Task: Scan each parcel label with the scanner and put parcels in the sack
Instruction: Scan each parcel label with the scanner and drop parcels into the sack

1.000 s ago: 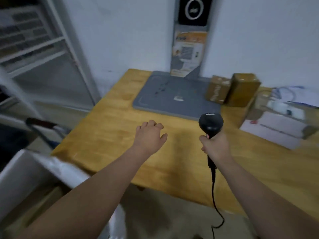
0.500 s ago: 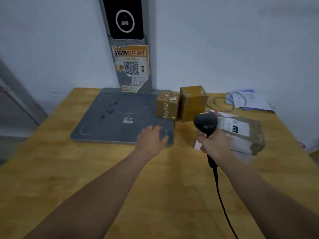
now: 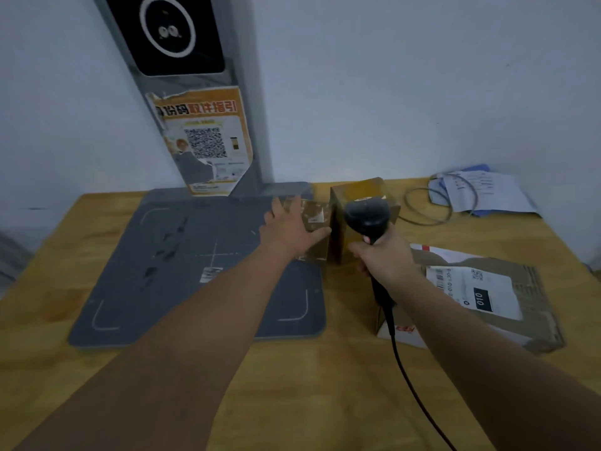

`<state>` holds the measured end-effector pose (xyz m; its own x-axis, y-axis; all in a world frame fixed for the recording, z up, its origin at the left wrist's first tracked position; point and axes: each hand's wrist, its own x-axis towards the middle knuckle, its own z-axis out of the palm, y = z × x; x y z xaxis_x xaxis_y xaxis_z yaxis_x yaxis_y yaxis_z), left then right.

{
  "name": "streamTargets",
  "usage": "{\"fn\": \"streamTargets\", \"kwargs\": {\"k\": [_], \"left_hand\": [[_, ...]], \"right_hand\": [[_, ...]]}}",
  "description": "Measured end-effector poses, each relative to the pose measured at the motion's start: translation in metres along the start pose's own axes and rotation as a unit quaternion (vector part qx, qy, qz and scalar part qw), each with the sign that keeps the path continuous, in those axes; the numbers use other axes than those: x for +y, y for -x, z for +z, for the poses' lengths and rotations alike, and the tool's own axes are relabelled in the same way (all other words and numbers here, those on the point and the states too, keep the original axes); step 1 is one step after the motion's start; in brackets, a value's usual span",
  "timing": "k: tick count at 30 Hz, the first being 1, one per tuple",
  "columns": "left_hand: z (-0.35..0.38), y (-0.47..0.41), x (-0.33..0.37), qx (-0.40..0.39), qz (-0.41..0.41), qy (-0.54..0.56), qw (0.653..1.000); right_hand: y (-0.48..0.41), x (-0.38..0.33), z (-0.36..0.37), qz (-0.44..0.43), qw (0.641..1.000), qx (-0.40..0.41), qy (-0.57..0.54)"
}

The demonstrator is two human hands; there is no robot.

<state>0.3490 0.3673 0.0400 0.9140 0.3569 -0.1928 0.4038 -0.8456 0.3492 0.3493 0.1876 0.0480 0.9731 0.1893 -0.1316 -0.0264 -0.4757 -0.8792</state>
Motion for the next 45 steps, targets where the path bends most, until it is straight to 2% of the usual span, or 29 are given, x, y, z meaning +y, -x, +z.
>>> {"fn": "streamTargets", "kwargs": {"k": [3, 7, 11, 15, 20, 23, 27, 31, 32, 34, 36, 38, 40, 43, 45], "left_hand": [[0.005, -0.027, 0.010, -0.048, -0.015, -0.029, 0.998], [0.009, -0.039, 0.009, -0.098, -0.058, 0.026, 0.993], [0.005, -0.014, -0.007, -0.113, -0.077, 0.051, 0.989], [0.014, 0.042, -0.035, -0.040, -0.098, 0.167, 0.980], [0.040, 0.138, -0.053, 0.091, 0.002, 0.254, 0.963], [0.054, 0.191, -0.048, 0.134, 0.035, 0.275, 0.951], [0.074, 0.246, -0.033, 0.167, 0.048, 0.314, 0.934], [0.083, 0.289, -0.017, 0.146, 0.109, 0.340, 0.922], [0.082, 0.298, -0.013, 0.145, 0.106, 0.369, 0.912], [0.075, 0.311, -0.004, 0.157, 0.065, 0.479, 0.861], [0.068, 0.316, -0.001, 0.131, -0.022, 0.586, 0.799], [0.058, 0.320, -0.004, 0.056, -0.097, 0.616, 0.779], [0.049, 0.327, -0.010, -0.016, -0.119, 0.604, 0.788], [0.045, 0.332, -0.021, -0.062, -0.129, 0.529, 0.836], [0.046, 0.334, -0.027, -0.092, -0.142, 0.529, 0.832]], "right_hand": [[-0.013, 0.005, -0.003, 0.013, 1.000, 0.011, -0.011], [-0.015, 0.008, -0.006, 0.018, 0.999, -0.007, -0.030], [-0.003, 0.008, -0.001, 0.008, 0.998, -0.030, -0.045], [0.024, 0.007, 0.004, 0.027, 0.994, -0.059, -0.091], [0.071, 0.012, -0.001, 0.088, 0.971, -0.103, -0.199], [0.103, 0.025, -0.006, 0.108, 0.957, -0.124, -0.239], [0.148, 0.039, -0.009, 0.127, 0.932, -0.138, -0.311], [0.180, 0.052, -0.015, 0.122, 0.901, -0.155, -0.386], [0.186, 0.056, -0.019, 0.117, 0.895, -0.160, -0.401], [0.197, 0.062, -0.027, 0.105, 0.884, -0.170, -0.423], [0.207, 0.066, -0.033, 0.088, 0.882, -0.180, -0.427], [0.216, 0.067, -0.038, 0.062, 0.892, -0.200, -0.401], [0.223, 0.067, -0.043, 0.038, 0.901, -0.221, -0.371], [0.228, 0.067, -0.050, 0.027, 0.904, -0.242, -0.351], [0.229, 0.068, -0.051, 0.043, 0.907, -0.249, -0.336]]}}
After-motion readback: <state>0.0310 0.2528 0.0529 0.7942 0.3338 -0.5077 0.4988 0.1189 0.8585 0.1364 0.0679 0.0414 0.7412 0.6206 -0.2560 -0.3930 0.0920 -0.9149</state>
